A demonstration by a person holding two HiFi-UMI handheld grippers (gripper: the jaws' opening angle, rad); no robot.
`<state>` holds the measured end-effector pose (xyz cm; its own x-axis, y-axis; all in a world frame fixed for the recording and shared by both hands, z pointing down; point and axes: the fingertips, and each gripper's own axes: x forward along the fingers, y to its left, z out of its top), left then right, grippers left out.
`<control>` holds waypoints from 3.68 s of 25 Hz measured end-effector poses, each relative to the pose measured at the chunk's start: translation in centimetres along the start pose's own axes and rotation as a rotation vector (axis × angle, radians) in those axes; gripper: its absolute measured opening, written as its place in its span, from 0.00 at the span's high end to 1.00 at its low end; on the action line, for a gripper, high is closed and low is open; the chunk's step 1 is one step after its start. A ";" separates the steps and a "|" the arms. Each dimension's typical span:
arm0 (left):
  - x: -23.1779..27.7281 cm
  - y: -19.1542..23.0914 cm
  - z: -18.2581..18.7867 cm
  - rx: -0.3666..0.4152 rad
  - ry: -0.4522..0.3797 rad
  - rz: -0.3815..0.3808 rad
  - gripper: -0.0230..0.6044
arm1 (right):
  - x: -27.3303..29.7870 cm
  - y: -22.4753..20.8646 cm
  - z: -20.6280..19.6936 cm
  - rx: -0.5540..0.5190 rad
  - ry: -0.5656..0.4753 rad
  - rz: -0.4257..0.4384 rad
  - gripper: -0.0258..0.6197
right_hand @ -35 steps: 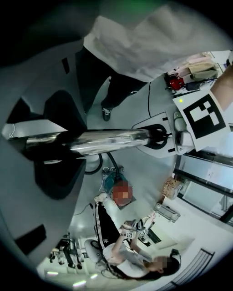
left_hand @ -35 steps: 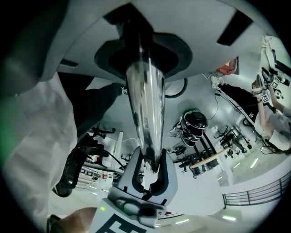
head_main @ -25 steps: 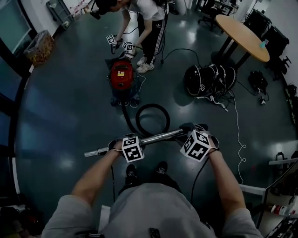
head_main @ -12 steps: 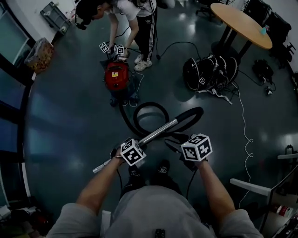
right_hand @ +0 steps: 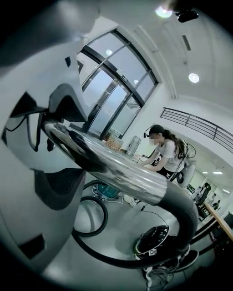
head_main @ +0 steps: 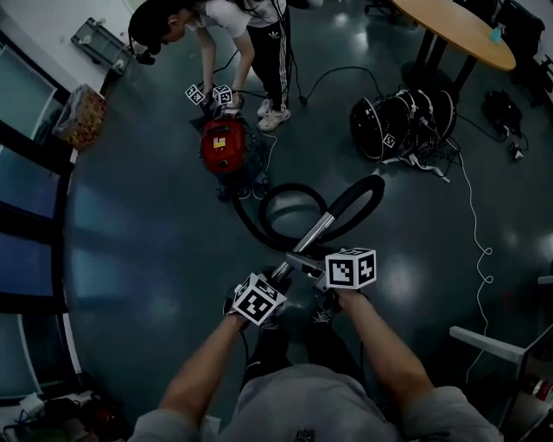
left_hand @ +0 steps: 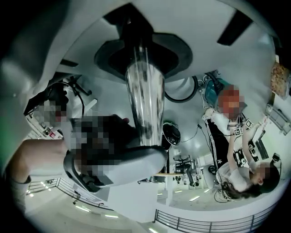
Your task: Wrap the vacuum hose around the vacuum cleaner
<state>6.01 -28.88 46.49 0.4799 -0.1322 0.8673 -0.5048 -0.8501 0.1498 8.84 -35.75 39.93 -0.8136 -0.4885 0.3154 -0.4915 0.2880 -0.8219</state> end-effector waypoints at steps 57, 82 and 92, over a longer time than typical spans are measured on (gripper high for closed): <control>-4.8 11.8 17.7 0.851 -0.144 0.166 0.58 | 5.6 -7.1 0.5 -0.551 0.559 -0.149 0.70; 1.5 4.6 20.2 1.259 0.416 -0.095 0.47 | -4.1 -11.2 1.3 -0.940 1.031 -0.045 0.70; 4.2 8.6 17.4 1.297 0.523 -0.249 0.48 | -4.3 -12.1 2.9 -0.836 1.025 -0.117 0.71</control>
<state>16.15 -45.65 43.15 -0.0033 0.0454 0.9990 0.6951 -0.7181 0.0349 19.19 -39.51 47.11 -0.4369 0.1867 0.8799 -0.3162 0.8839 -0.3446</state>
